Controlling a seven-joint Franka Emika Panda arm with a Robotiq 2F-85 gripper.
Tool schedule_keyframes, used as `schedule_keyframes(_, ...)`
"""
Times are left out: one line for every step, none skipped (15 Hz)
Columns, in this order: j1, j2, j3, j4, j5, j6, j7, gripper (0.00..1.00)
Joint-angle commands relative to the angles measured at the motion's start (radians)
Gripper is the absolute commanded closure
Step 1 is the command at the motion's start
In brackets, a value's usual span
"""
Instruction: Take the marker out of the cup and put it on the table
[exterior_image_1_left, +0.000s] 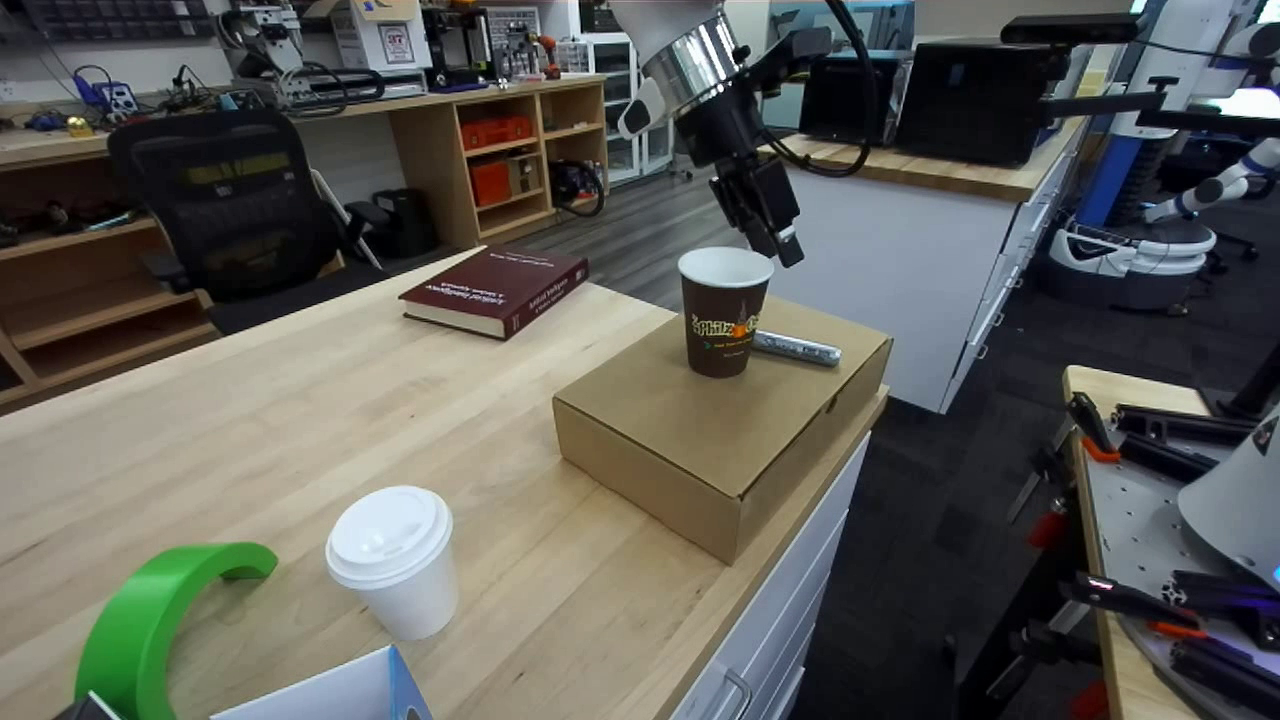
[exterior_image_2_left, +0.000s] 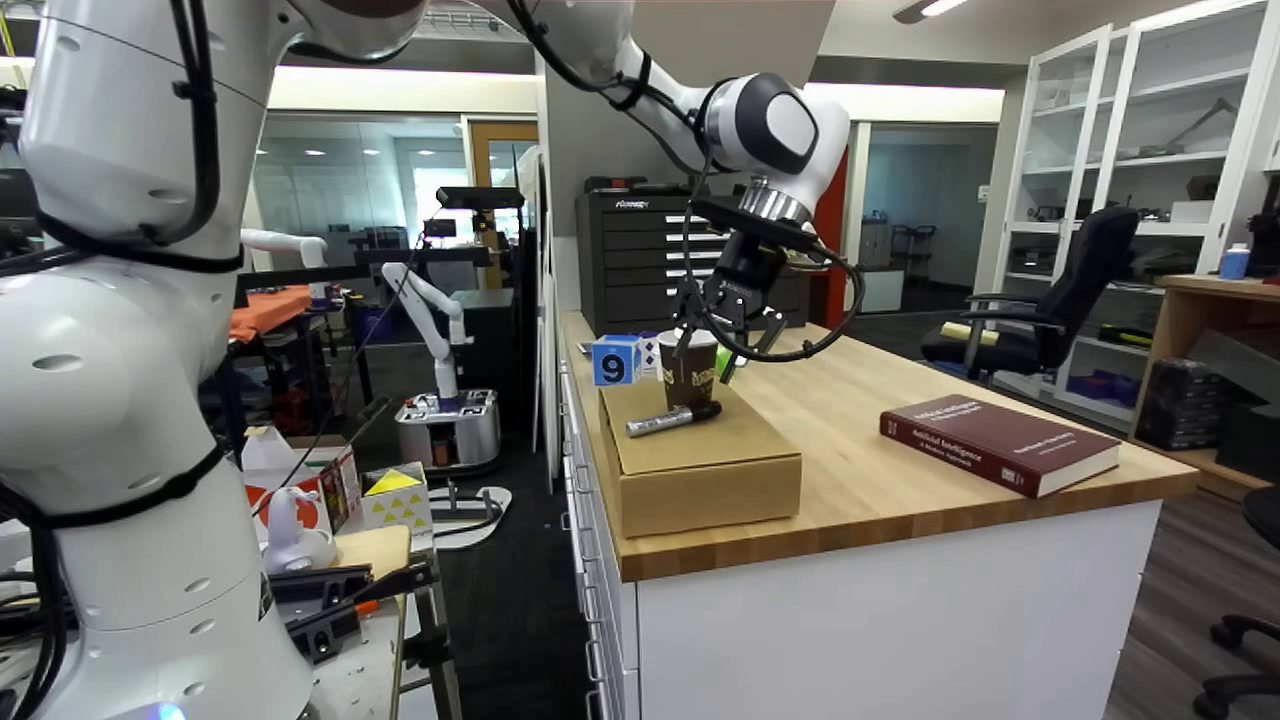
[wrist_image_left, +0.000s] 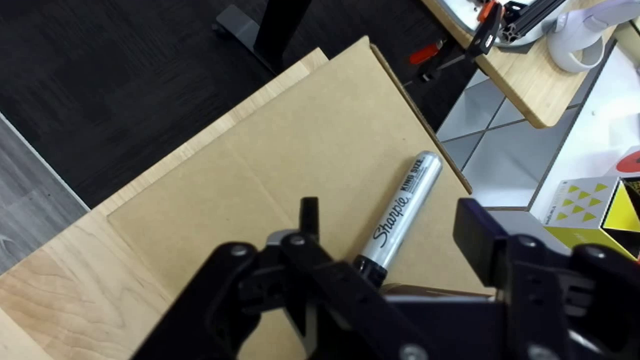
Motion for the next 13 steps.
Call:
schedule_keyframes(-0.019, -0.001, 0.018, 0.013, 0.002, -0.004, 0.007, 0.02)
schedule_keyframes(-0.018, -0.006, 0.018, 0.008, 0.0, 0.002, 0.01, 0.0)
schedule_keyframes(-0.016, -0.015, 0.017, 0.001, -0.002, 0.009, 0.019, 0.0)
schedule_keyframes(-0.017, 0.004, 0.019, 0.006, -0.006, 0.0, 0.005, 0.0)
schedule_keyframes(-0.016, 0.004, 0.019, 0.006, -0.006, 0.0, 0.005, 0.0)
schedule_keyframes(-0.016, 0.005, 0.02, 0.006, -0.006, 0.0, 0.005, 0.0)
schedule_keyframes(-0.016, 0.006, 0.02, 0.006, -0.006, 0.0, 0.005, 0.0)
schedule_keyframes(-0.016, 0.008, 0.021, 0.006, -0.006, 0.0, 0.005, 0.0)
schedule_keyframes(-0.016, 0.008, 0.021, 0.006, -0.006, 0.0, 0.005, 0.0)
schedule_keyframes(-0.016, 0.008, 0.021, 0.006, -0.006, 0.0, 0.005, 0.0)
schedule_keyframes(-0.016, 0.008, 0.021, 0.006, -0.006, 0.0, 0.005, 0.0)
schedule_keyframes(-0.016, 0.008, 0.021, 0.006, -0.006, 0.0, 0.005, 0.0)
schedule_keyframes(-0.016, 0.008, 0.021, 0.006, -0.006, 0.0, 0.005, 0.0)
